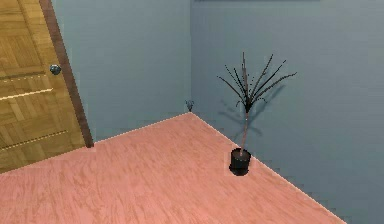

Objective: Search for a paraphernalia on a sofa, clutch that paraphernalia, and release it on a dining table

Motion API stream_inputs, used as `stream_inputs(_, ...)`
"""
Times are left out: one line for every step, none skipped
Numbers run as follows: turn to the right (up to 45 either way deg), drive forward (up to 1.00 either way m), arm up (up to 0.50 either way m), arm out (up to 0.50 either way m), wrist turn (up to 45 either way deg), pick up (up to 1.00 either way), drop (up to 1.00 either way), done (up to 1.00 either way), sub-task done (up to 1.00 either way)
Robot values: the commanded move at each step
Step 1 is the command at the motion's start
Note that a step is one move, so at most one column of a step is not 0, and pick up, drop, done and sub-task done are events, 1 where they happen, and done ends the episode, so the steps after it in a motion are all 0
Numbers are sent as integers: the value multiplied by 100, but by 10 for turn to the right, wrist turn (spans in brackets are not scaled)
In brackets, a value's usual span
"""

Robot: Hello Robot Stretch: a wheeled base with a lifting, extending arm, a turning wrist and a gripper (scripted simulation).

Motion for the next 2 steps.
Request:
stream_inputs(0,0,0,0,-450,0,0,0,0)
stream_inputs(0,0,0,0,-450,0,0,0,0)
